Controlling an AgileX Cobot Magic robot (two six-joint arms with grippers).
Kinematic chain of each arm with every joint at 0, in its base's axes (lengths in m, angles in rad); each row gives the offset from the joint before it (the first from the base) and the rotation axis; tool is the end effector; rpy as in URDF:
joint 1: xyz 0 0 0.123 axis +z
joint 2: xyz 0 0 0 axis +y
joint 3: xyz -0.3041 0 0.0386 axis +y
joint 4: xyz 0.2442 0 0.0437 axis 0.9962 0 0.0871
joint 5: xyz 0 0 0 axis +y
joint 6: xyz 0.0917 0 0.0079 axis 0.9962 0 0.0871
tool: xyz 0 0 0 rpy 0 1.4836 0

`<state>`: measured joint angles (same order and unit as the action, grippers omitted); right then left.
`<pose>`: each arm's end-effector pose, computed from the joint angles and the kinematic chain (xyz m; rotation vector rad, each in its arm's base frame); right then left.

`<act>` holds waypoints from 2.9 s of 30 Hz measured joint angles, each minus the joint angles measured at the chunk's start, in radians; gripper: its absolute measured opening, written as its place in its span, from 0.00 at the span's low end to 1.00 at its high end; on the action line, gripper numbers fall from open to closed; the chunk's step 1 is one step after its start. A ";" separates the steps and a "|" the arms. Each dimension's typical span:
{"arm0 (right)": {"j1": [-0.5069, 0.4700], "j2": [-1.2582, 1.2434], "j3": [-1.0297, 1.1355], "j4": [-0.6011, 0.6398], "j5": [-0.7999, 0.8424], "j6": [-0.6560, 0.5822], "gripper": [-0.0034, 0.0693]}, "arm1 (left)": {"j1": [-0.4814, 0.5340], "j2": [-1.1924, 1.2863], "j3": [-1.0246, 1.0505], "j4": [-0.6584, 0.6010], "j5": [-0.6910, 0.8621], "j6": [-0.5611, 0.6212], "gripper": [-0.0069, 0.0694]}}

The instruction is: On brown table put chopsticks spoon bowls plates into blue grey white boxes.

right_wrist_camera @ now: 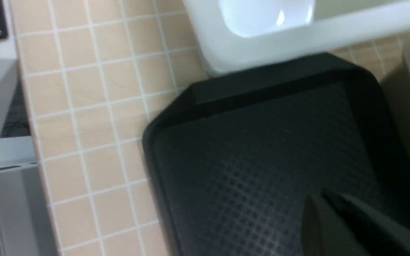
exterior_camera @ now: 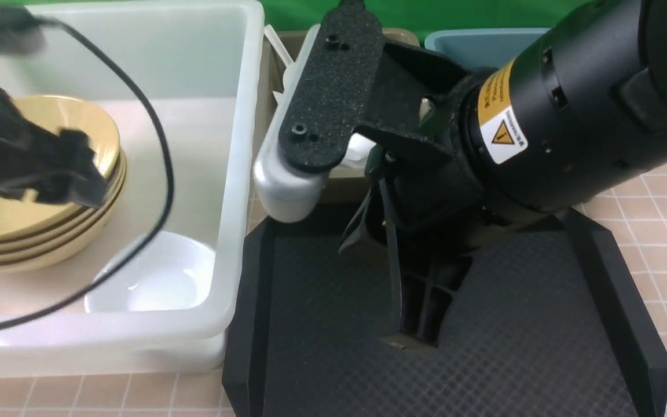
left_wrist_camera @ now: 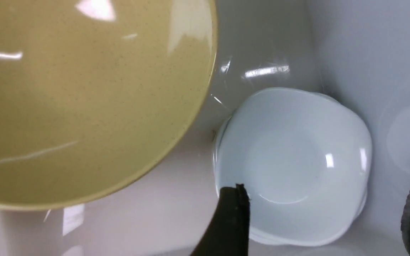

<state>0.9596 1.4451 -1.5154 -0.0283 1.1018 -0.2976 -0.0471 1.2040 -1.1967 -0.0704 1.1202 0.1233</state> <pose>0.1709 0.2399 0.4157 -1.4925 2.0431 0.2312 0.2174 -0.0161 0.3834 0.2045 2.6002 -0.0665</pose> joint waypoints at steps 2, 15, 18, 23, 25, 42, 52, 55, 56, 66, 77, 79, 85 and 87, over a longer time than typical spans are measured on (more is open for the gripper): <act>0.000 -0.013 0.000 -0.016 0.016 0.018 0.15 | -0.001 -0.055 0.008 0.022 0.019 -0.015 0.71; 0.000 -0.408 0.424 -0.024 -0.298 0.093 0.15 | -0.001 -0.680 0.544 0.081 -0.311 -0.007 0.09; 0.000 -0.515 0.539 -0.022 -0.451 0.116 0.15 | -0.001 -0.778 0.635 0.081 -0.401 -0.005 0.09; 0.000 -0.620 0.670 -0.022 -0.694 0.136 0.15 | -0.001 -0.898 0.749 0.081 -0.517 -0.005 0.09; 0.000 -0.634 0.698 -0.022 -0.748 0.137 0.15 | -0.001 -0.926 0.773 0.081 -0.531 -0.005 0.09; 0.000 -0.639 0.719 -0.022 -0.741 0.138 0.17 | -0.001 -0.942 0.876 0.081 -0.519 -0.005 0.09; -0.016 -0.679 0.802 -0.022 -0.818 0.138 0.12 | -0.001 -0.942 0.877 0.081 -0.519 -0.005 0.09; -0.126 -0.765 0.940 -0.024 -1.024 0.156 0.10 | -0.001 -0.942 0.877 0.081 -0.519 -0.005 0.09; -0.173 -0.792 0.988 -0.024 -1.090 0.173 0.10 | -0.001 -0.942 0.877 0.081 -0.519 -0.005 0.09; -0.662 -1.114 1.363 -0.025 -1.231 0.328 0.10 | -0.001 -0.942 0.877 0.081 -0.519 -0.005 0.09; -0.999 -1.440 1.543 -0.093 -0.994 0.465 0.10 | -0.001 -0.942 0.877 0.081 -0.519 -0.002 0.09; -1.025 -1.451 1.543 -0.094 -0.936 0.478 0.10 | -0.001 -0.942 0.877 0.081 -0.519 -0.001 0.09; -1.036 -1.456 1.544 -0.096 -0.800 0.481 0.10 | -0.001 -0.942 0.878 0.081 -0.520 -0.001 0.09; -1.014 -1.456 1.544 -0.096 -0.798 0.482 0.10 | -0.001 -0.942 0.878 0.081 -0.520 -0.001 0.09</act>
<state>-0.0545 -0.0113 0.0291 -0.1246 0.3035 0.1843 -0.0480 0.2618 -0.3184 0.0110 0.6005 0.1223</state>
